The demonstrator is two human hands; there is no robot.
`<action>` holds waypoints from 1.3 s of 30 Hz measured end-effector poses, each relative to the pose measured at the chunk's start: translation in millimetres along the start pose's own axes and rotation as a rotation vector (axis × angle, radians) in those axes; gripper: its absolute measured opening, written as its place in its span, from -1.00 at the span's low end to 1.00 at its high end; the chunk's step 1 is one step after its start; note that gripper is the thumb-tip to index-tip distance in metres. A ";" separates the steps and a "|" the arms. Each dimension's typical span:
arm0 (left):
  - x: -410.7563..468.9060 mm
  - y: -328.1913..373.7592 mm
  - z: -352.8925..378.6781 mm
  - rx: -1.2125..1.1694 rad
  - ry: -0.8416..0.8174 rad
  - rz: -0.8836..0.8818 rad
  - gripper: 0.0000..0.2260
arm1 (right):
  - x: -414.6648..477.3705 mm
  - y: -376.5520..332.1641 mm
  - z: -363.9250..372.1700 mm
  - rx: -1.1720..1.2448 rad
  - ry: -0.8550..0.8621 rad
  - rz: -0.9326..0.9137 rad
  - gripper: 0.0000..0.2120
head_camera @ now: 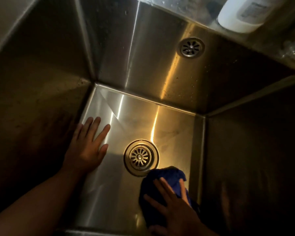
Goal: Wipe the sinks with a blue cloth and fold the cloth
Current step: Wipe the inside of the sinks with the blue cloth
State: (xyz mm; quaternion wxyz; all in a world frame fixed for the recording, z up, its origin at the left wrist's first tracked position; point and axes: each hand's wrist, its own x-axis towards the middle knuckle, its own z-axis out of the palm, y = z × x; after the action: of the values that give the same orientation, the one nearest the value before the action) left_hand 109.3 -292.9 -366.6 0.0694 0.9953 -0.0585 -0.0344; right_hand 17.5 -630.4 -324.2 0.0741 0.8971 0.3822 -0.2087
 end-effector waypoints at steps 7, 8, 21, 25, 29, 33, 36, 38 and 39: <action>1.1 -2.8 8.2 0.027 0.084 0.022 -0.49 | 65.6 52.9 -16.3 0.337 0.202 0.619 -0.28; 1.6 -4.3 9.5 0.035 0.096 0.023 -0.49 | 80.9 54.2 -19.1 0.321 0.226 0.692 -0.30; 0.6 -3.4 13.1 0.036 0.123 0.028 -0.49 | 143.7 -28.9 -48.9 0.400 0.406 0.425 -0.48; 1.0 -6.2 13.5 0.043 0.117 0.030 -0.49 | 123.0 -47.5 -44.8 0.304 0.379 0.232 -0.38; 0.0 -4.9 15.8 0.038 0.129 0.028 -0.48 | 124.4 -32.7 -48.4 0.242 0.361 0.353 -0.52; 1.2 -5.4 16.5 0.031 0.133 0.013 -0.48 | 135.7 -46.4 -47.9 0.212 0.273 0.590 -0.38; 1.6 -4.2 16.2 0.020 0.133 0.011 -0.48 | 143.9 -52.7 -52.0 0.258 0.251 0.709 -0.38; 2.0 -4.9 16.5 0.020 0.126 0.010 -0.48 | 149.5 -52.1 -54.9 0.311 0.292 0.733 -0.47; 1.7 -5.6 16.8 0.018 0.122 0.008 -0.48 | 151.9 -52.5 -56.5 0.356 0.304 0.741 -0.53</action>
State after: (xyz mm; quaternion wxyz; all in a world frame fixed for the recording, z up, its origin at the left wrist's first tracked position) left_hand 110.2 -289.9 -384.1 0.0641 0.9959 -0.0583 0.0271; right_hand 92.1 -477.8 -337.4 -0.0690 0.9930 -0.0008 -0.0961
